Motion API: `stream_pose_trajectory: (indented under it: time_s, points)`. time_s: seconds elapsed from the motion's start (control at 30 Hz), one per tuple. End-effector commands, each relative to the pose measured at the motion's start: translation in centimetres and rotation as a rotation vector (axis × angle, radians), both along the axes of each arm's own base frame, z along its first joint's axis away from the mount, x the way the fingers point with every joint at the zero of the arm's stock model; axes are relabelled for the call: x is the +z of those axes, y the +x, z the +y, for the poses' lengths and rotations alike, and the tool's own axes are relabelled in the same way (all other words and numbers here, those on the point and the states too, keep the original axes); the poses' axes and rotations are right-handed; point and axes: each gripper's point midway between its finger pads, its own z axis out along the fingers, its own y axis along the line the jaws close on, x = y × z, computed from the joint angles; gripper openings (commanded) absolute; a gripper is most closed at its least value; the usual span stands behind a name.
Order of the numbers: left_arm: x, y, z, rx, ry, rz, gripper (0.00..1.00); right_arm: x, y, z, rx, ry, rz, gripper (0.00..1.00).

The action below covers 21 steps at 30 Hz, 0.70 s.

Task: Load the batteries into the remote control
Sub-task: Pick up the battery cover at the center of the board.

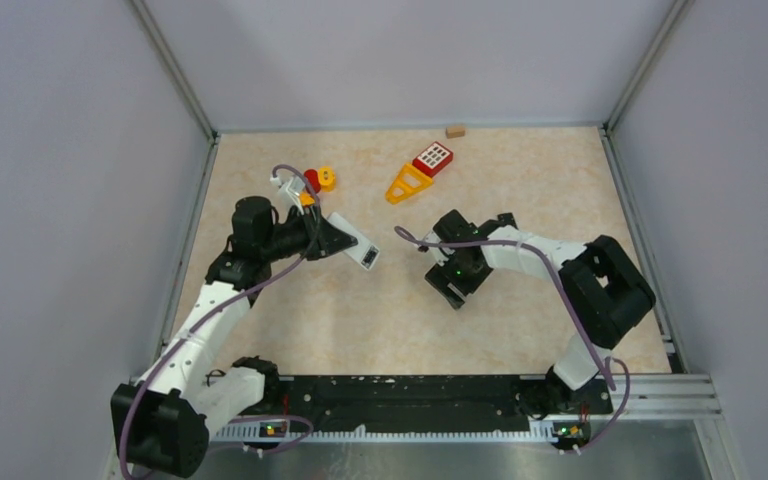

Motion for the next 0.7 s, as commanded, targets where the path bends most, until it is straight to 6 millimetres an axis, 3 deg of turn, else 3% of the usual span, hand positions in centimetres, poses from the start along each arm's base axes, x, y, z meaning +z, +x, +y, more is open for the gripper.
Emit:
stream_pose_trajectory:
  time_s: [0.0,0.27,0.47,0.67]
  points:
    - [2.0,0.4,-0.1,-0.017,-0.026,-0.067,0.0,1.0,3.1,0.6,0.011,0.02,-0.074,0.74]
    - [2.1,0.4,-0.1,-0.02,-0.028,-0.07,0.0,1.0,4.2,-0.6,-0.017,-0.018,-0.098,0.74]
    - [2.3,0.4,-0.1,-0.03,-0.034,-0.068,0.0,0.2,3.1,0.1,0.082,0.02,-0.026,0.74]
    - [2.4,0.3,-0.1,-0.034,-0.038,-0.069,0.0,-0.3,3.5,0.2,0.109,0.009,-0.023,0.72]
